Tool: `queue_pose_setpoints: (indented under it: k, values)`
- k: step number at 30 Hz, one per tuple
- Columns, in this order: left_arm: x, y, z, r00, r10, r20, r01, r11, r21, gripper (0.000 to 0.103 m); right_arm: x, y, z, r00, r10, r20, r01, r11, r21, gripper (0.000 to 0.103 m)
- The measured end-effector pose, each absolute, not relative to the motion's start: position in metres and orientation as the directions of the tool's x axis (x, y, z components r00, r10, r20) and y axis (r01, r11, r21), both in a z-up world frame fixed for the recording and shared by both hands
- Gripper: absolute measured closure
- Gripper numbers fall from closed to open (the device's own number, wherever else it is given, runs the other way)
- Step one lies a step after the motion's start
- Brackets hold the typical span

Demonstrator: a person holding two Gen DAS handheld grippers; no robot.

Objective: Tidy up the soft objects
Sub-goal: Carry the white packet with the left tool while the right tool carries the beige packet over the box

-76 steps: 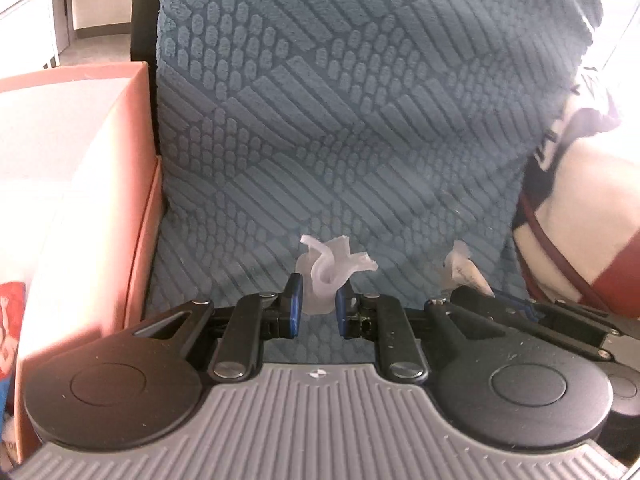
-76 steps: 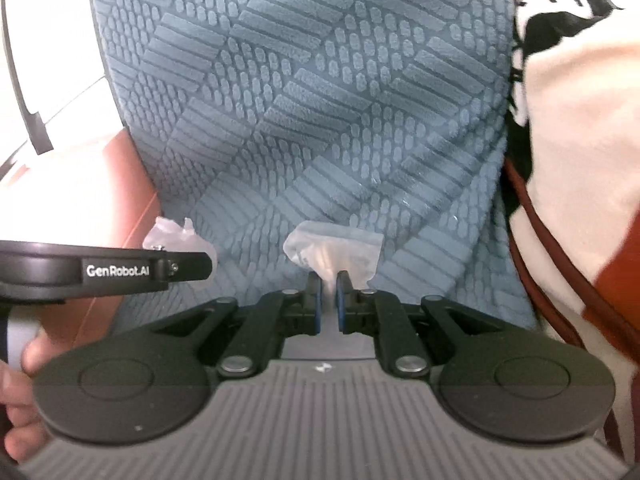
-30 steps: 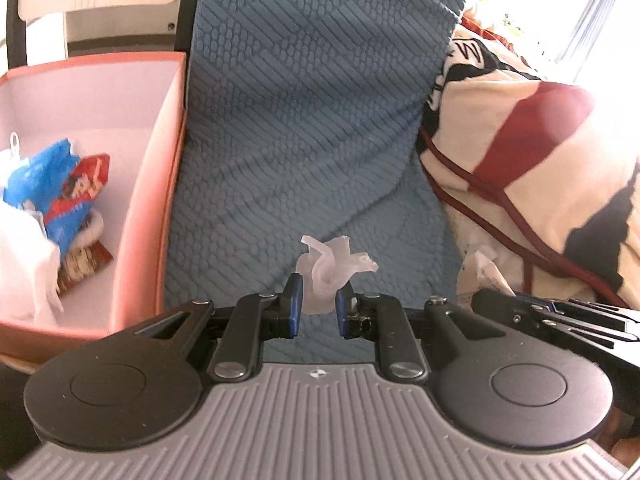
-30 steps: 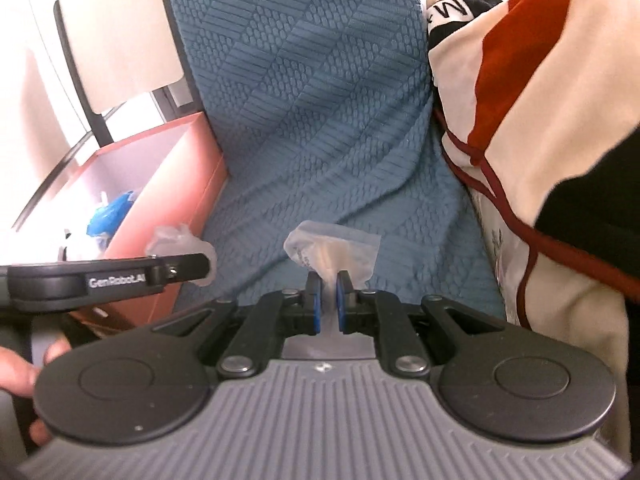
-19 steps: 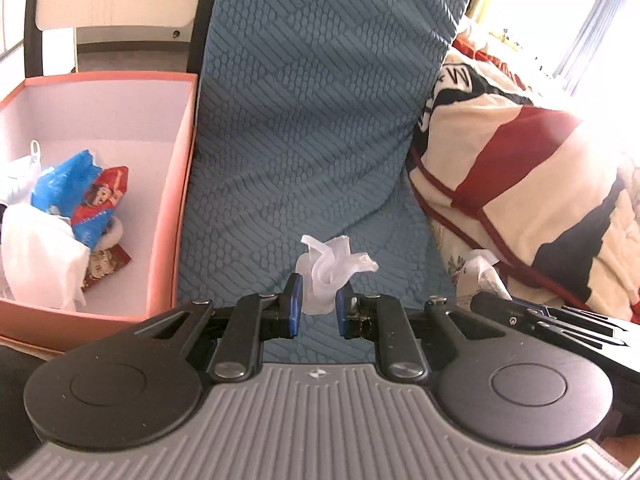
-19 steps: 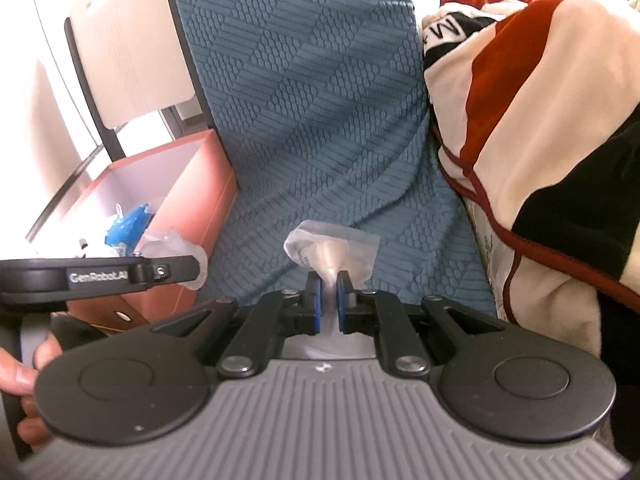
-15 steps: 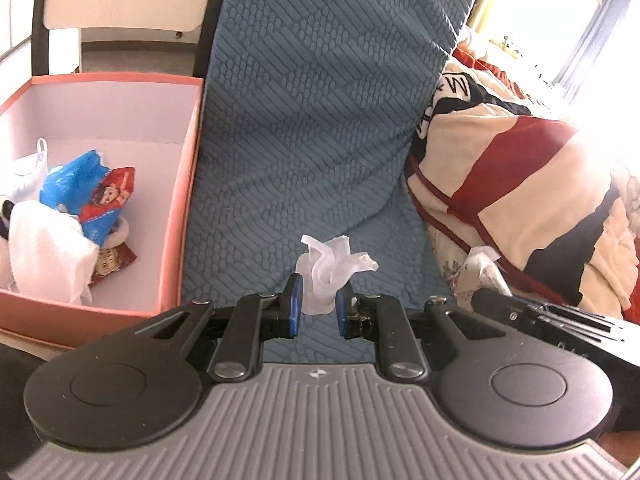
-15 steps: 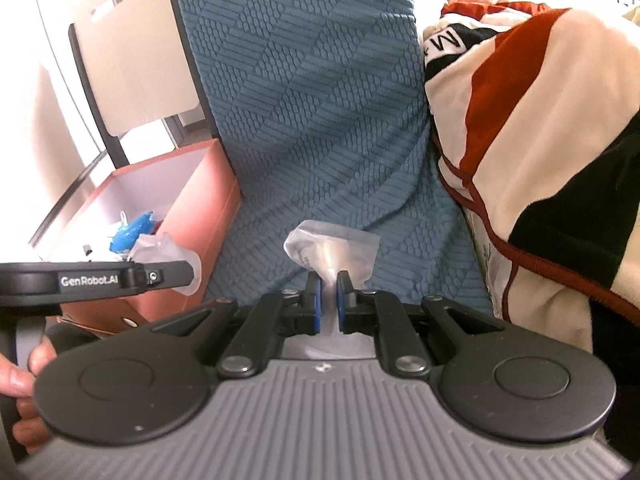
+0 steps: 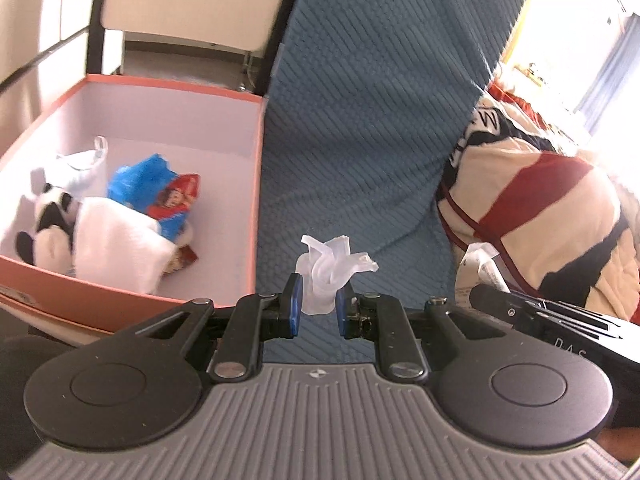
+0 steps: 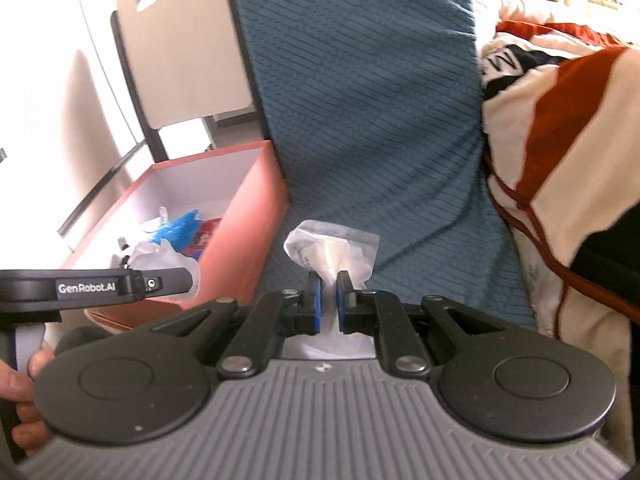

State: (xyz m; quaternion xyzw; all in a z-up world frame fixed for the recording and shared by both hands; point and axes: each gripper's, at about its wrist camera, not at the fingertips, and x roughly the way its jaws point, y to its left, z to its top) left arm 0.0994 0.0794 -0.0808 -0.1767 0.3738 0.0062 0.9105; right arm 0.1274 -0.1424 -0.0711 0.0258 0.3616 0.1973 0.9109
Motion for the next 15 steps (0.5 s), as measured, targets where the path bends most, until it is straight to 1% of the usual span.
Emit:
queue_pose_setpoints:
  k: [4,10,15]
  values:
    - [0.09,0.098,-0.072,0.735,-0.092,-0.672,-0.172,0.933,-0.316,0.083,0.126,-0.123,-0.066,0.646,0.412,-0.643,-0.374,0.905,0.204,0.091]
    - [0.069,0.131,-0.062,0.755,-0.055,-0.653,-0.225,0.914,-0.338,0.083,0.119,-0.084,-0.058,0.628,0.461,-0.628,-0.466,0.868,0.171,0.091]
    - [0.048,0.162,-0.061,0.753,-0.016,-0.658,-0.277,0.899,-0.339,0.083,0.114,-0.052,-0.057,0.598,0.478,-0.644,-0.508,0.847,0.156,0.091]
